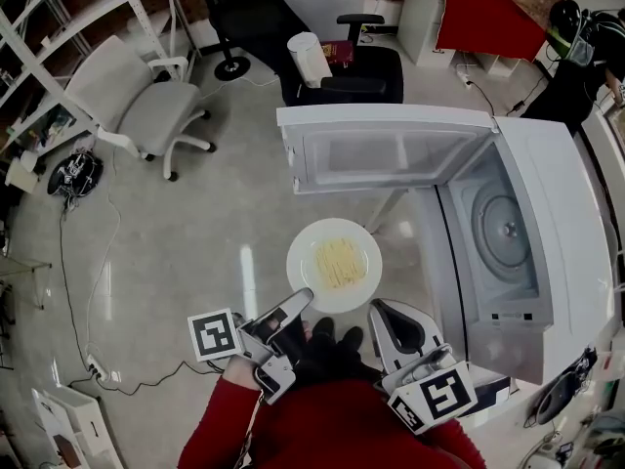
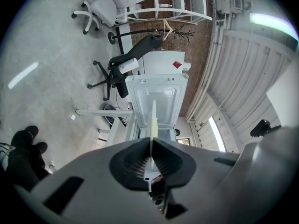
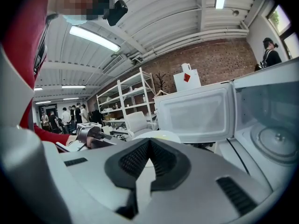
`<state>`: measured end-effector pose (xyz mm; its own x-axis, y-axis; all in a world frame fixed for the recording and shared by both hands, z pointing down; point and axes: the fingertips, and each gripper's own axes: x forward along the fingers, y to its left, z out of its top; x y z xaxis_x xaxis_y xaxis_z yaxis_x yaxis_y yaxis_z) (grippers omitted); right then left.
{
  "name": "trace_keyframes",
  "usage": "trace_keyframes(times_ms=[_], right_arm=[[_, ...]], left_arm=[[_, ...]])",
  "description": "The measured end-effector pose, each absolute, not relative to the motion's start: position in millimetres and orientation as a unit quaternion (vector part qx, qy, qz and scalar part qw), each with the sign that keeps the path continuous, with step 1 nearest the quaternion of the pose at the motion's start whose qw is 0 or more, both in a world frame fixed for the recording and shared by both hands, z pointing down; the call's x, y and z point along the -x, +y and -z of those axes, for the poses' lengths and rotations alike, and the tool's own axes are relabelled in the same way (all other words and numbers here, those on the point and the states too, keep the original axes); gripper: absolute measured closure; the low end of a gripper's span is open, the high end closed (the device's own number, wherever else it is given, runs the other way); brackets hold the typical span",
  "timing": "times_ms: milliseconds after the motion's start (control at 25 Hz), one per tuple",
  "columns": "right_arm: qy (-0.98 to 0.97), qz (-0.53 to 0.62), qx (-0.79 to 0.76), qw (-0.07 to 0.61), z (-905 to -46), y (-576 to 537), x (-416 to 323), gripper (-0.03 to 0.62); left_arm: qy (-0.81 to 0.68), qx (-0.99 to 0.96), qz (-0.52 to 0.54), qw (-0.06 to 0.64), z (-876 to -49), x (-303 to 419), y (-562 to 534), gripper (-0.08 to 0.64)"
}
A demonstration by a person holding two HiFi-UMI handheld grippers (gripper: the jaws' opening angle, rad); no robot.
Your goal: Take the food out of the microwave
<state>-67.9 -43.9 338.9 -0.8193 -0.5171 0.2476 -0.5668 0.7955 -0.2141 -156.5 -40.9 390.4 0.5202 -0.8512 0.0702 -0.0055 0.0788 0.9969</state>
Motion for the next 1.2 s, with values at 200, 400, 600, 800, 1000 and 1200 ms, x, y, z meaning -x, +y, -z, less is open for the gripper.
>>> trace_keyframes(times_ms=[200, 400, 600, 800, 1000, 1200], right_arm=[[-0.948, -0.119, -0.278, 0.098, -336.6, -39.7, 72.8, 0.583], [-0.948, -0.119, -0.279, 0.097, -334.3, -41.4, 73.1, 0.583], [-0.947, -0.119, -0.278, 0.106, -338.2, -42.7, 73.5, 0.583], [-0.947, -0.122, -0.276, 0.108, -340.4, -40.9, 74.8, 0.583], [-0.947, -0.123, -0.275, 0.112, -343.8, -42.4, 76.1, 0.583], [-0.947, -0.124, -0.274, 0.116, -345.6, -43.4, 76.7, 0.583]], left_arm=[[-0.366, -0.593, 0.334, 0.635, -386.0, 161.1, -36.5, 0.535], [-0.368, -0.594, 0.332, 0.634, -382.7, 164.3, -34.1, 0.535], [-0.366, -0.594, 0.333, 0.634, -381.5, 166.4, -34.7, 0.536], [-0.365, -0.594, 0.331, 0.635, -381.1, 166.5, -34.4, 0.536], [-0.365, -0.594, 0.331, 0.636, -382.7, 168.2, -35.6, 0.535], [-0.364, -0.593, 0.334, 0.636, -382.9, 168.8, -36.2, 0.535]])
